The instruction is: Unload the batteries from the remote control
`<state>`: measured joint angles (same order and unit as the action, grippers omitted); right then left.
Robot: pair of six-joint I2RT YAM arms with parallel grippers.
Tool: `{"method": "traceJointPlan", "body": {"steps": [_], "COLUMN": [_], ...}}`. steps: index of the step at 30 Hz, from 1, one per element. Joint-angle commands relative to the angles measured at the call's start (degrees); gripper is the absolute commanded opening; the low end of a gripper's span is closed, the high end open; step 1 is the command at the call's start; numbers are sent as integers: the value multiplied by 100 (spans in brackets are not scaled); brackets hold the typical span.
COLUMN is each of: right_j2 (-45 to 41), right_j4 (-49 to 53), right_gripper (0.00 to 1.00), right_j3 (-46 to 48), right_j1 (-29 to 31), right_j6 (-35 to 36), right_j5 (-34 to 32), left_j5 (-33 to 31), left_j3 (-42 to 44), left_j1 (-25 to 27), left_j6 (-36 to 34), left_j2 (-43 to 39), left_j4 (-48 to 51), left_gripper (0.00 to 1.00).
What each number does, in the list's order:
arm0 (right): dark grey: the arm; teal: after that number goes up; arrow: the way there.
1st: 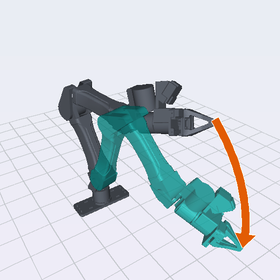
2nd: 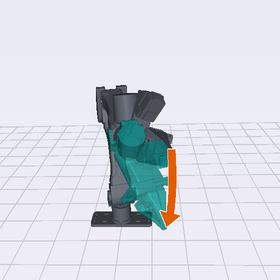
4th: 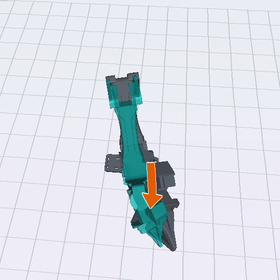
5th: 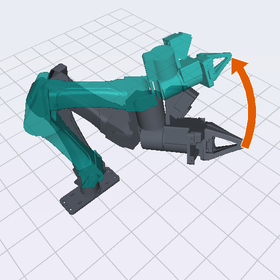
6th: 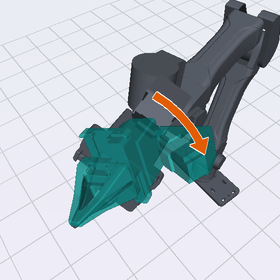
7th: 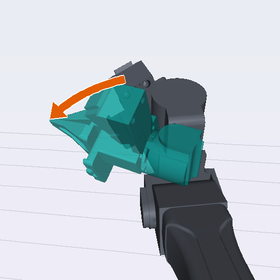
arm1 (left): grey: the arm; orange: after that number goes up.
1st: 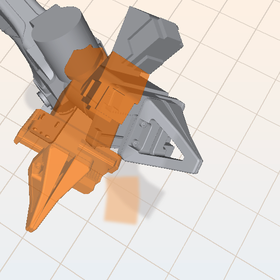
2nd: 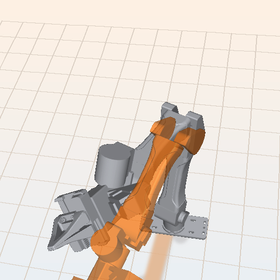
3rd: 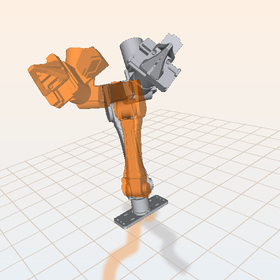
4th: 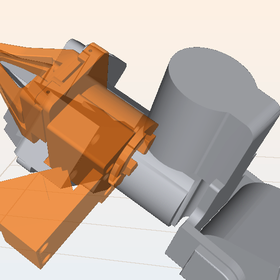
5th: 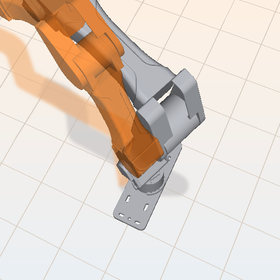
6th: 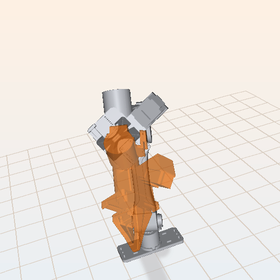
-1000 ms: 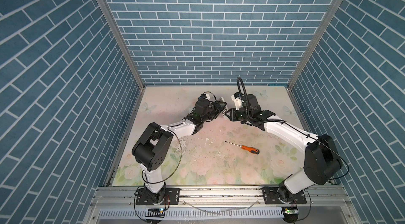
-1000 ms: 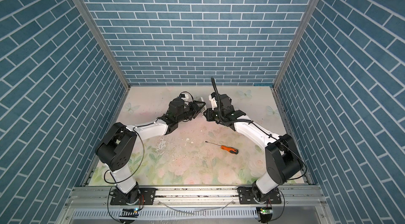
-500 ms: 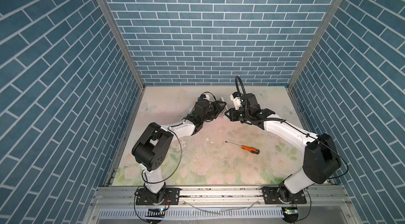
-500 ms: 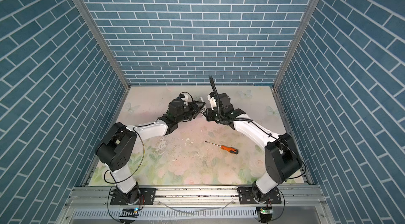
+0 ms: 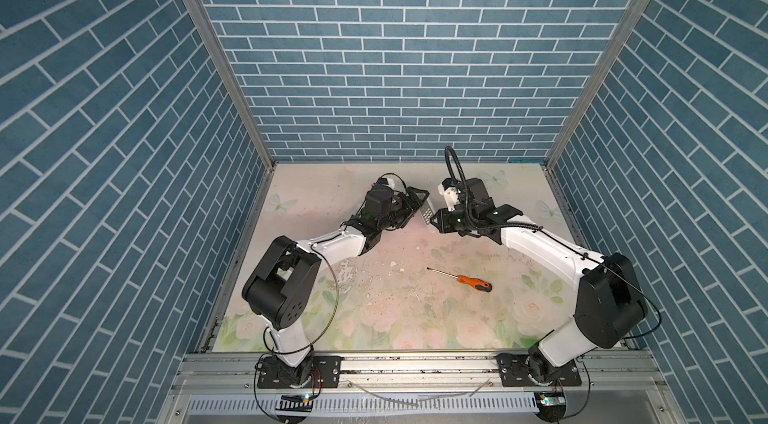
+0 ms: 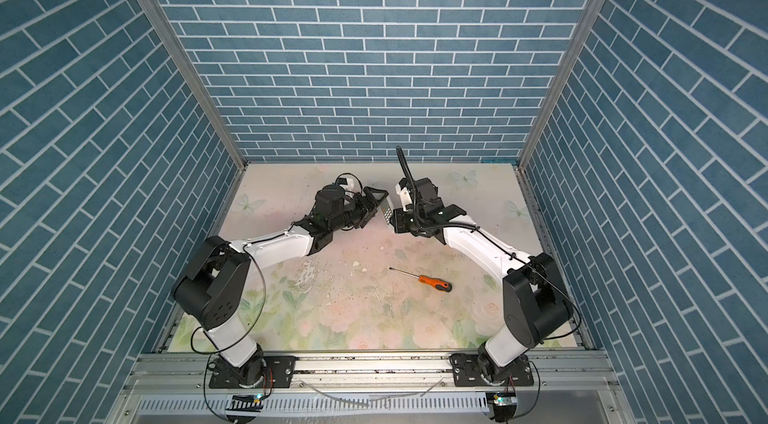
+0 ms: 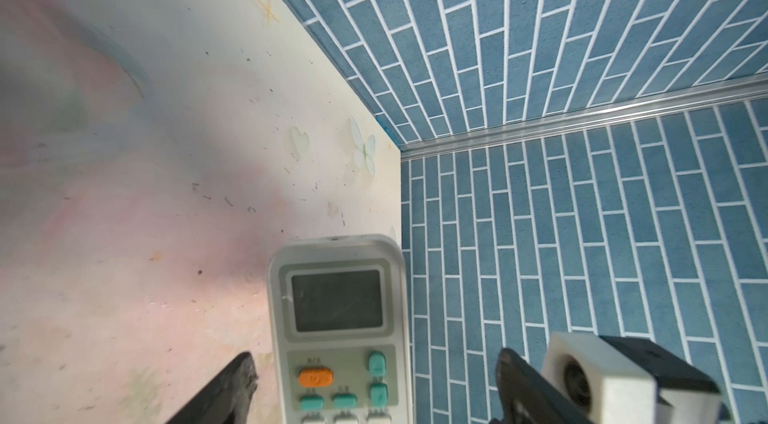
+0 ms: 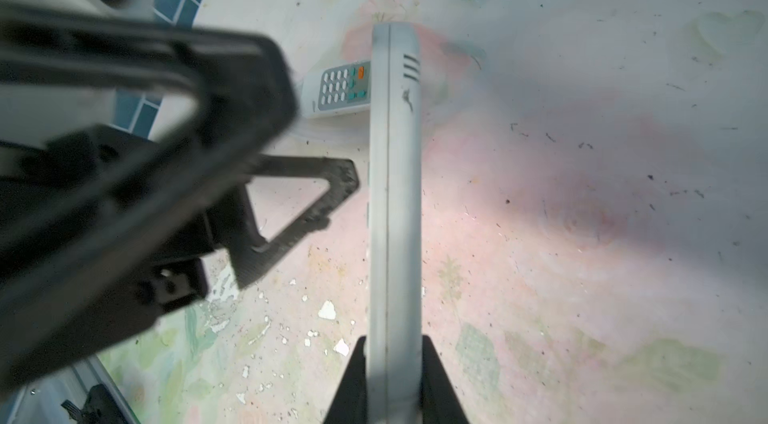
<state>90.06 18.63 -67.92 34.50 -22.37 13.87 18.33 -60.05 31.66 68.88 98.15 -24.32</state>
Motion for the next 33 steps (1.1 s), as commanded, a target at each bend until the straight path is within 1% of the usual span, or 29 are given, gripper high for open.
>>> {"method": "traceJointPlan", "body": {"steps": [1, 2, 4, 7, 8, 10, 12, 16, 19, 24, 27, 30, 33], "right_j2": [-341, -372, -426, -472, -485, -522, -526, -395, -290, -161, -74, -4, 7], "right_j4": [474, 573, 893, 1283, 1369, 1510, 1596, 1773, 1819, 1929, 1951, 1953, 1877], "right_gripper": [0, 0, 0, 0, 0, 0, 0, 0, 0, 0, 0, 0, 0], "right_j3": [-437, -470, -564, -710, -744, -800, -843, -938, -968, -1030, -1086, -1161, -1205], "right_j1": [31, 35, 73, 197, 265, 481, 707, 1163, 1510, 1878, 2066, 2155, 2187], "right_j6": [464, 572, 882, 1410, 1584, 1977, 2294, 2721, 2968, 3209, 3353, 3413, 3462], "right_j5": [-205, -235, -422, -771, -848, -1320, -1687, -2419, -2831, -3211, -3414, -3468, -3432], "left_j5": [106, 126, 165, 288, 316, 368, 508, 1099, 1559, 1990, 2344, 2581, 2655], "left_j3": [22, -86, -528, -1184, -1338, -1601, -1778, -1782, -1783, -1892, -1728, -1479, -1399], "left_j1": [-389, -490, -678, -837, -857, -912, -972, -1138, -1235, -1304, -1304, -1306, -1303], "left_j6": [-466, -619, -1186, -1867, -2026, -2302, -2405, -2225, -2036, -1794, -1344, -921, -875], "left_j2": [-481, -564, -669, -606, -575, -537, -498, -458, -414, -336, -277, -272, -266], "left_j4": [1255, 1776, 3114, 4644, 4950, 5547, 5903, 6030, 6020, 6107, 5777, 5355, 5296], "left_gripper": [90, 90, 89, 88, 89, 88, 88, 87, 88, 88, 90, 88, 84]}}
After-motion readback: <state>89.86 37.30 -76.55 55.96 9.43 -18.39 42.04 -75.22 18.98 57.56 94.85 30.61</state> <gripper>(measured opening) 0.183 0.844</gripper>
